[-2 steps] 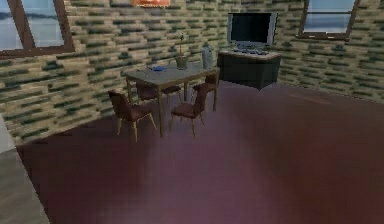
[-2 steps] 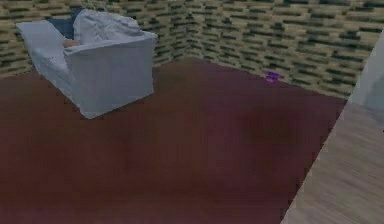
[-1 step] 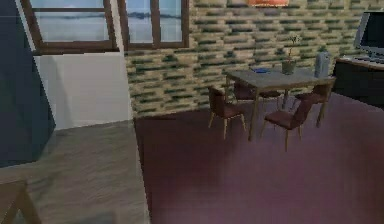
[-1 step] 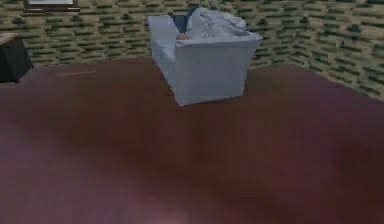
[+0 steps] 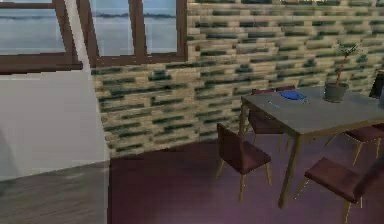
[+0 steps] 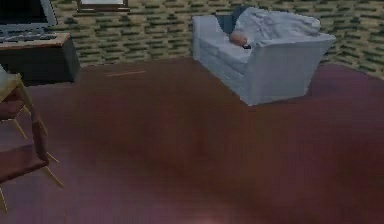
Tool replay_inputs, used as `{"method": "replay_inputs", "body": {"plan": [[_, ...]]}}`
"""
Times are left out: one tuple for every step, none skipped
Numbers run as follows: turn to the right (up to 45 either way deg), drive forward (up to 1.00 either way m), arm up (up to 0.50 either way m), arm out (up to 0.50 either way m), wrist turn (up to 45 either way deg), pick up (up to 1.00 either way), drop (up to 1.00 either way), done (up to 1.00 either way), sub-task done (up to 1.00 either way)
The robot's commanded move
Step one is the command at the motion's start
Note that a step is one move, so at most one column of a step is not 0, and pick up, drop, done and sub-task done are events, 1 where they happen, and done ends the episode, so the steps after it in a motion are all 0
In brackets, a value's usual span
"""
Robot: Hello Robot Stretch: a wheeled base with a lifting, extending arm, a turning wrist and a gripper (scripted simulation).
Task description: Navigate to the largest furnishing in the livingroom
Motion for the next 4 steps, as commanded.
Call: {"method": "replay_inputs", "body": {"plan": [[-3.0, 0.0, 0.0, 0.0, 0.0, 0.0, 0.0, 0.0, 0.0], [0.0, 0.7, 0.0, 0.0, 0.0, 0.0, 0.0, 0.0, 0.0], [45.0, 0.0, 0.0, 0.0, 0.0, 0.0, 0.0, 0.0, 0.0], [30.0, 0.0, 0.0, 0.0, 0.0, 0.0, 0.0, 0.0, 0.0]]}}
